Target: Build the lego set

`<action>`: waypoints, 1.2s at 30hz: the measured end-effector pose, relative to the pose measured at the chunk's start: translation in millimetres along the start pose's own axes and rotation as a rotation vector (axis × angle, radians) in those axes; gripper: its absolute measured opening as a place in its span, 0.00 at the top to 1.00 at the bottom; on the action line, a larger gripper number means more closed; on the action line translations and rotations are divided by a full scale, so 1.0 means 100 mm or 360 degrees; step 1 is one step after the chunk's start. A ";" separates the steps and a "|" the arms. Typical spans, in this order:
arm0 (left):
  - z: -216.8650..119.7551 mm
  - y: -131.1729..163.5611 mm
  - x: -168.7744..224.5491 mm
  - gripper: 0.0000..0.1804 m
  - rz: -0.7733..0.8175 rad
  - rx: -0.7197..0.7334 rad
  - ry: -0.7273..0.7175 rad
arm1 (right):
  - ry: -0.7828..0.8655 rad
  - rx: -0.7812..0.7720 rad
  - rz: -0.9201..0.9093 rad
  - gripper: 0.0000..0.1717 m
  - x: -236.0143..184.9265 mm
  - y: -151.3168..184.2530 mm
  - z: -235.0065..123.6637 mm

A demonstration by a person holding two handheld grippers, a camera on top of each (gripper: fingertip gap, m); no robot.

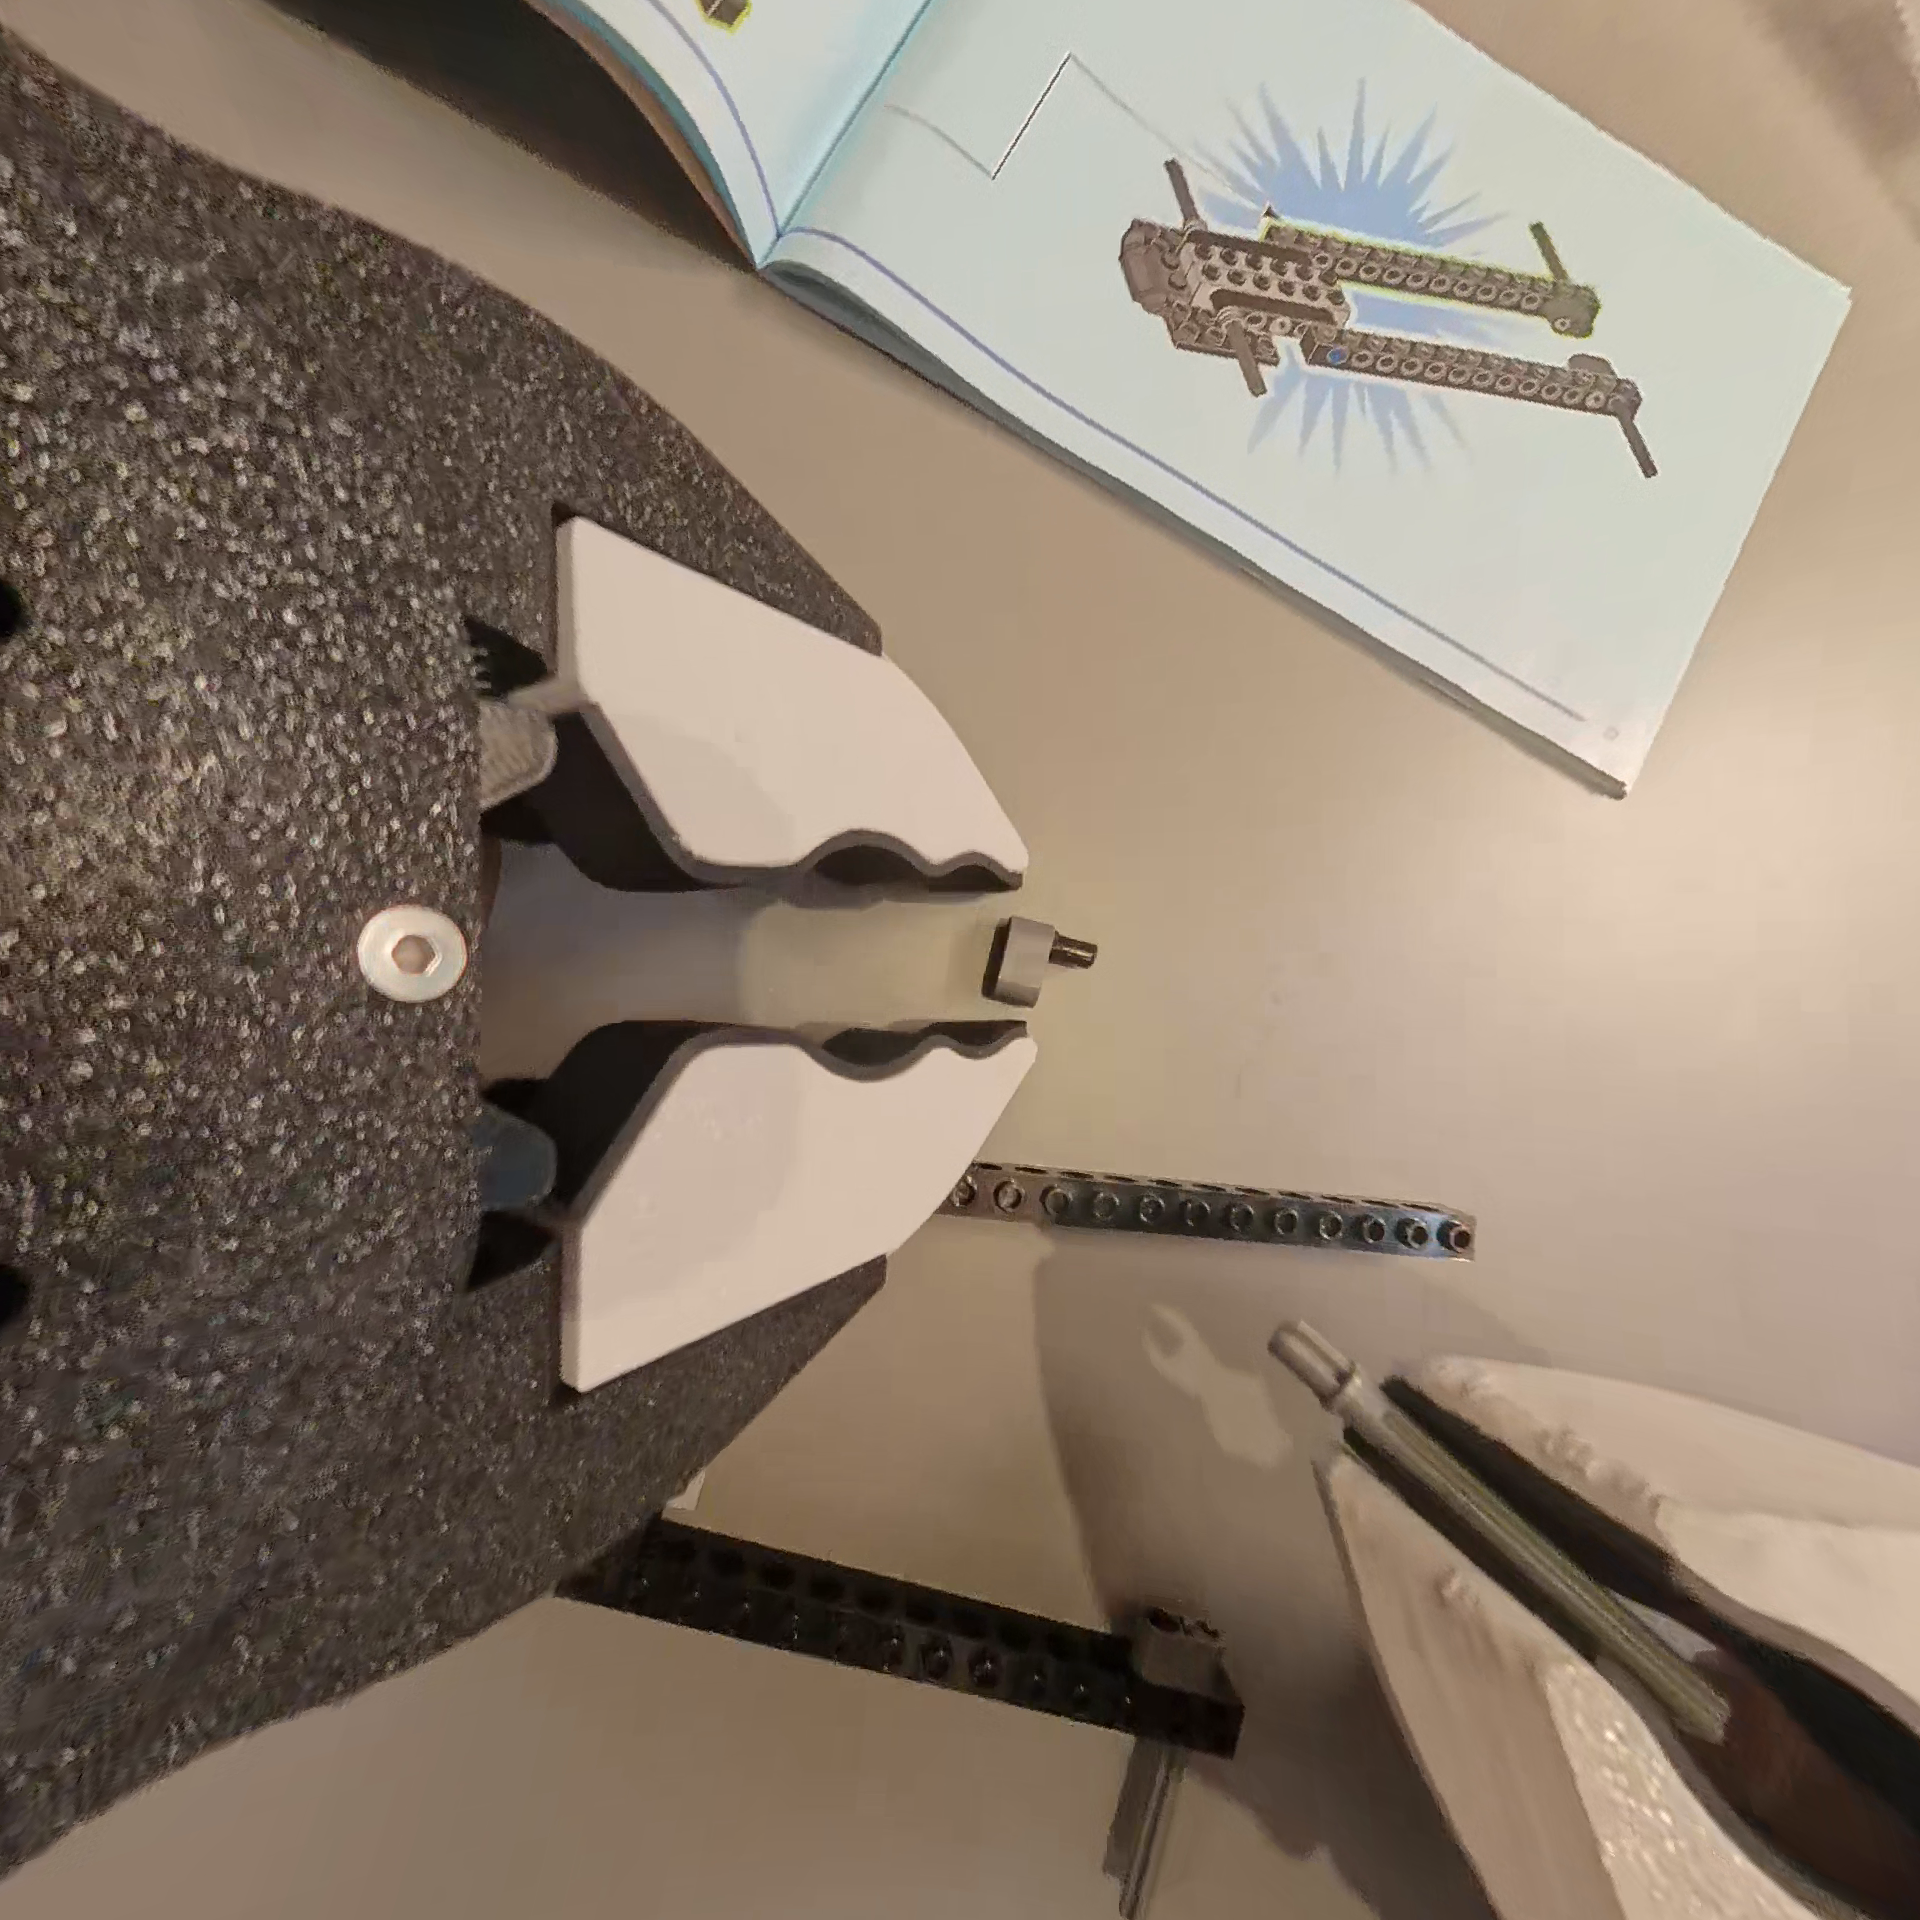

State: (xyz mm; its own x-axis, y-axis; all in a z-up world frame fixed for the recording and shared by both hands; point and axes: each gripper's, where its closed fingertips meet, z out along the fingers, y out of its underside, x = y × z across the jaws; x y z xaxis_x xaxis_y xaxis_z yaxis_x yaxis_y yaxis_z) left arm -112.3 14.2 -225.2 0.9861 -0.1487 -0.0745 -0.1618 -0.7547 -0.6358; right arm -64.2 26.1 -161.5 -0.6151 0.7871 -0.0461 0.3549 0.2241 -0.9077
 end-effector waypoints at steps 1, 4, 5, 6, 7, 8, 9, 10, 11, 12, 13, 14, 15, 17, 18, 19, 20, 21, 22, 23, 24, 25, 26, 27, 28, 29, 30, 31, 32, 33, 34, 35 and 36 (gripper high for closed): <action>0.00 0.00 -0.01 0.86 0.0034 0.0000 -0.0020 | 0.0001 -0.0005 -0.0002 0.97 0.00 0.01 0.00; 0.00 -0.02 -0.03 0.84 0.0131 0.0002 -0.0033 | -0.0005 -0.0009 -0.0004 0.97 -0.01 0.01 0.01; 0.00 -0.02 -0.04 0.84 0.0172 -0.0001 -0.0027 | -0.0009 -0.0010 -0.0004 0.97 -0.01 0.01 0.01; 0.00 -0.02 -0.05 0.83 0.0218 0.0002 -0.0022 | -0.0013 -0.0011 -0.0005 0.97 -0.01 0.02 0.01; 0.00 -0.03 -0.06 0.82 0.0265 0.0005 -0.0004 | -0.0017 -0.0012 -0.0005 0.97 -0.02 0.02 0.01; 0.00 -0.03 -0.06 0.82 0.0309 0.0007 0.0029 | -0.0021 -0.0014 -0.0005 0.97 -0.02 0.02 0.01; 0.00 -0.03 -0.05 0.82 0.0344 0.0013 0.0068 | -0.0025 -0.0016 -0.0006 0.97 -0.02 0.02 0.00; 0.00 -0.03 -0.05 0.82 0.0361 0.0022 0.0109 | -0.0026 -0.0017 -0.0007 0.97 -0.03 0.03 0.00; 0.01 -0.03 -0.05 0.83 0.0364 0.0030 0.0149 | -0.0027 -0.0017 -0.0008 0.97 -0.03 0.03 0.00; 0.01 -0.03 -0.04 0.83 0.0361 0.0035 0.0190 | -0.0029 -0.0016 -0.0007 0.97 -0.03 0.03 0.00; 0.01 -0.03 -0.03 0.84 0.0357 0.0038 0.0232 | -0.0030 -0.0017 -0.0005 0.97 -0.02 0.03 0.00; 0.02 -0.02 -0.01 0.85 0.0347 0.0037 0.0271 | -0.0031 -0.0020 -0.0003 0.97 -0.02 0.04 0.00; 0.01 -0.01 0.01 0.87 0.0337 0.0032 0.0302 | -0.0030 -0.0023 -0.0001 0.97 -0.01 0.04 0.00; 0.01 -0.01 0.05 0.92 0.0323 0.0023 0.0335 | -0.0027 -0.0027 0.0000 0.97 -0.01 0.05 -0.01; 0.01 -0.01 0.05 0.92 0.0338 0.0020 0.0314 | -0.0026 -0.0027 -0.0001 0.97 0.00 0.05 -0.01; 0.01 -0.01 0.04 0.92 0.0360 0.0023 0.0288 | -0.0023 -0.0028 -0.0004 0.97 0.00 0.05 -0.01; 0.01 -0.02 0.05 0.92 0.0386 0.0039 0.0274 | -0.0014 -0.0029 -0.0010 0.97 0.01 0.06 -0.01; 0.00 -0.02 0.07 0.92 0.0411 0.0065 0.0265 | -0.0004 -0.0028 -0.0020 0.97 0.01 0.06 -0.02; -0.01 -0.03 0.09 0.92 0.0441 0.0103 0.0255 | 0.0001 -0.0027 -0.0033 0.97 0.01 0.06 -0.02; -0.02 -0.05 0.12 0.92 0.0472 0.0153 0.0243 | 0.0002 -0.0027 -0.0049 0.97 0.01 0.06 -0.02; -0.05 -0.08 0.15 0.92 0.0495 0.0207 0.0228 | 0.0001 -0.0030 -0.0066 0.97 0.00 0.06 -0.02; -0.09 -0.11 0.18 0.92 0.0515 0.0263 0.0215 | -0.0003 -0.0035 -0.0083 0.97 -0.02 0.07 -0.02; -0.14 -0.15 0.21 0.92 0.0538 0.0335 0.0205 | -0.0009 -0.0038 -0.0099 0.97 -0.03 0.08 -0.02; -0.18 -0.19 0.25 0.92 0.0559 0.0404 0.0196 | -0.0017 -0.0036 -0.0111 0.97 -0.05 0.07 -0.02; -0.23 -0.23 0.27 0.92 0.0574 0.0459 0.0174 | -0.0026 -0.0032 -0.0112 0.97 -0.07 0.07 -0.01; -0.28 -0.27 0.29 0.92 0.0602 0.0520 0.0145 | -0.0032 -0.0029 -0.0101 0.97 -0.08 0.07 -0.01; -0.33 -0.33 0.31 0.92 0.0629 0.0585 0.0109 | -0.0035 -0.0029 -0.0077 0.97 -0.09 0.06 0.00; -0.38 -0.38 0.33 0.92 0.0653 0.0645 0.0075 | -0.0039 -0.0034 -0.0045 0.97 -0.09 0.07 0.02; -0.42 -0.43 0.34 0.92 0.0675 0.0697 0.0032 | -0.0053 -0.0027 -0.0011 0.97 -0.10 0.06 0.03; -0.44 -0.46 0.36 0.92 0.0706 0.0730 -0.0004 | -0.0073 -0.0007 0.0026 0.97 -0.12 0.04 0.03; -0.46 -0.49 0.36 0.92 0.0740 0.0748 -0.0060 | -0.0079 0.0008 0.0069 0.97 -0.12 0.03 0.04; -0.47 -0.50 0.35 0.92 0.0771 0.0758 -0.0099 | -0.0078 0.0019 0.0114 0.97 -0.11 0.01 0.03; -0.48 -0.51 0.35 0.92 0.0787 0.0773 -0.0125 | -0.0089 0.0033 0.0154 0.97 -0.10 0.00 0.02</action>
State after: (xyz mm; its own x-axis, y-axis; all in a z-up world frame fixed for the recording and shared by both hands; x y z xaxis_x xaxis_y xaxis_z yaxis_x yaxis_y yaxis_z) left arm -70.9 17.1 -158.8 0.8040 -0.3405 -0.4875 -0.5751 -0.2366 -0.7831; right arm -59.7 16.7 -162.0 -0.6171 0.7712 -0.1565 0.4001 0.1362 -0.9063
